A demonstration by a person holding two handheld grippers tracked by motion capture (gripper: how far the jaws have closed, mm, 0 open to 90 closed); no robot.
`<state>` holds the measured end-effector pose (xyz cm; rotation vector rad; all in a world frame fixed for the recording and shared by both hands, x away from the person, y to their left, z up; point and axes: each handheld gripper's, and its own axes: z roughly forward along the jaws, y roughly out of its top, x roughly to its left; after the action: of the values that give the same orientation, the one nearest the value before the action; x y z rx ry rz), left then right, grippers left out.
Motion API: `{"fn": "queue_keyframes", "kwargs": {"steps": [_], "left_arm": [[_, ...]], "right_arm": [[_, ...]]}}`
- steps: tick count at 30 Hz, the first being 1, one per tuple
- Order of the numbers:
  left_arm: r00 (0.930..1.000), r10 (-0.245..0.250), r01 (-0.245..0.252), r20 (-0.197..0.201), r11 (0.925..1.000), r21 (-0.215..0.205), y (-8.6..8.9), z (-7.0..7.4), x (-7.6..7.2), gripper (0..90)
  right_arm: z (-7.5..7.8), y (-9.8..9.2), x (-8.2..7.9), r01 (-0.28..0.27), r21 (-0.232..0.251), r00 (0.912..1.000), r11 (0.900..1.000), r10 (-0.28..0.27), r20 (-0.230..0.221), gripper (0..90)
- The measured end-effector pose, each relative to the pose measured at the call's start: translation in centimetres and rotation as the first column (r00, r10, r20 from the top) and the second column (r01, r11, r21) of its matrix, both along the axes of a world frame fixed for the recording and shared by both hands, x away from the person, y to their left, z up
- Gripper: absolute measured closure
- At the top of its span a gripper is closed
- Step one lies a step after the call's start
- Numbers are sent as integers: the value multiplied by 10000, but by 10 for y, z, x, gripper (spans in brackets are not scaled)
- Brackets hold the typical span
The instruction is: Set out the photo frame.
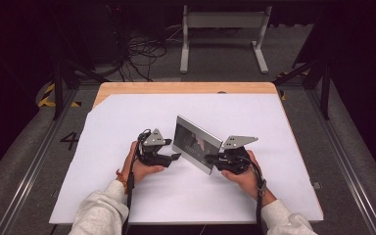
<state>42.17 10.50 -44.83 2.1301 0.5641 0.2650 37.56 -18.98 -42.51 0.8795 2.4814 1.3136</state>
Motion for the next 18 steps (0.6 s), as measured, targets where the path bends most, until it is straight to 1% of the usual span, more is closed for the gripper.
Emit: {"fn": "queue_keyframes", "kwargs": {"steps": [1, 2, 4, 5, 8, 11, 14, 16, 18], "left_arm": [[9999, 90, -91, 101, 9999, 76, -1, 0, 1, 322], [9999, 100, -101, 74, 9999, 69, -2, -1, 1, 304], [9999, 103, -103, 99, 9999, 51, -2, -1, 3, 296], [9999, 139, -139, 27, 9999, 1, -3, -1, 5, 274], [10000, 35, -37, -85, 9999, -163, -4, -2, 8, 256], [9999, 27, -29, -132, 9999, -163, -7, -2, 11, 237], [9998, -32, 27, -200, 9996, -269, -9, -2, 14, 226], [9995, -35, 22, -319, 9992, -397, -9, -2, 16, 221], [9994, -41, 29, -334, 9994, -357, -10, -3, 18, 214]], "right_arm": [[0, -1, -1, -4, -45, 10000, 10000, 4, 6, 775], [-1, -3, -3, -5, -41, 10000, 10000, 5, -27, 777], [-1, -4, -5, 2, -78, 10000, 10000, -2, -9, 780], [0, -7, -8, 27, -60, 10000, 10000, -26, 42, 799], [1, -8, -11, 50, -45, 9999, 10000, -49, 104, 818], [0, -9, -12, 170, 24, 9997, 9999, -170, 176, 823], [0, -8, -13, 234, 14, 9994, 9997, -234, 258, 824], [0, -8, -13, 253, 44, 9993, 9997, -254, 274, 824], [0, -8, -14, 262, 47, 9992, 9996, -263, 288, 823]]}}
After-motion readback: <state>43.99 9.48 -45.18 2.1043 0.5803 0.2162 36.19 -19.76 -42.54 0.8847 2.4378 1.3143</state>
